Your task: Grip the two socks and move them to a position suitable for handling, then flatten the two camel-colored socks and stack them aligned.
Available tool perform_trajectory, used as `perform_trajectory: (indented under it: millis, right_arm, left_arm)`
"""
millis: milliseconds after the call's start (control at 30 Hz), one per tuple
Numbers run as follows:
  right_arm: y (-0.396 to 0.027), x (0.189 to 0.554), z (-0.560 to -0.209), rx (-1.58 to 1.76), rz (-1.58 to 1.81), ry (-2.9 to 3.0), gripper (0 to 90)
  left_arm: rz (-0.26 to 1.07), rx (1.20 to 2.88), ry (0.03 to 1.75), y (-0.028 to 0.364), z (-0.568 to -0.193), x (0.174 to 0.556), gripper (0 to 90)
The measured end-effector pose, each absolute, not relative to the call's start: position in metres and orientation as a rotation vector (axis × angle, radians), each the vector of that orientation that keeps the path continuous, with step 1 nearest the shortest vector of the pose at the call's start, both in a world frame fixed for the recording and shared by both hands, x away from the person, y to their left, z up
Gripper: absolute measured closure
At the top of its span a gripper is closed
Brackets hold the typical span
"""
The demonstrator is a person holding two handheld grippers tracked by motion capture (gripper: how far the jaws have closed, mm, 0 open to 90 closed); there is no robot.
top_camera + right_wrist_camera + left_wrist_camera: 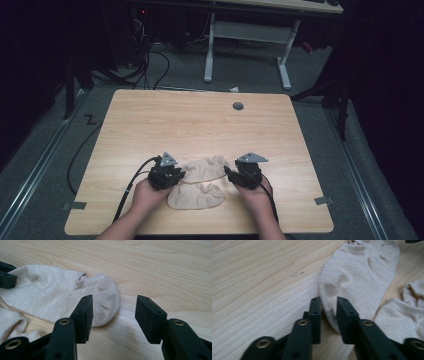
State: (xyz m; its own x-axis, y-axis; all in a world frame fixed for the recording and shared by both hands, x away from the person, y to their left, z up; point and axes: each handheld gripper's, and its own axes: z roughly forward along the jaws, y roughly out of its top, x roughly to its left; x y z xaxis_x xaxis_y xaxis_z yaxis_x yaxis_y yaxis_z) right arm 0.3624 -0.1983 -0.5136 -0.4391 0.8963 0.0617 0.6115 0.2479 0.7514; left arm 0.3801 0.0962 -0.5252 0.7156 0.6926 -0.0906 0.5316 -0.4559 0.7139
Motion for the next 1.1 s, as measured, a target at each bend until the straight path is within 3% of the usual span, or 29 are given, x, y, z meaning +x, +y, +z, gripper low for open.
perform_trajectory:
  millis: [100, 633, 667, 700, 767, 1100]
  right_arm:
    - [-0.195, 0.365, -0.516, 1.369, 1.024, 2.162, 48.8]
    - [-0.177, 0.377, -0.525, 1.39, 0.997, 2.254, 62.2]
    - [-0.174, 0.377, -0.527, 1.368, 0.993, 2.243, 65.5]
    - [-0.173, 0.377, -0.526, 1.366, 0.978, 2.25, 76.1]
    - [-0.169, 0.374, -0.524, 1.324, 0.965, 2.257, 86.3]
    - [-0.173, 0.361, -0.505, 1.239, 1.056, 2.182, 87.0]
  left_arm:
    - [0.303, 2.165, 0.931, 0.099, -0.526, 0.379, 85.3]
    - [0.331, 2.136, 0.979, 0.114, -0.528, 0.374, 86.1]
    - [0.329, 2.133, 0.98, 0.115, -0.528, 0.375, 86.1]
    - [0.326, 2.133, 0.975, 0.115, -0.527, 0.375, 86.3]
    - [0.337, 2.114, 0.969, 0.117, -0.525, 0.373, 86.8]
    - [0.362, 2.028, 0.923, 0.123, -0.505, 0.356, 86.8]
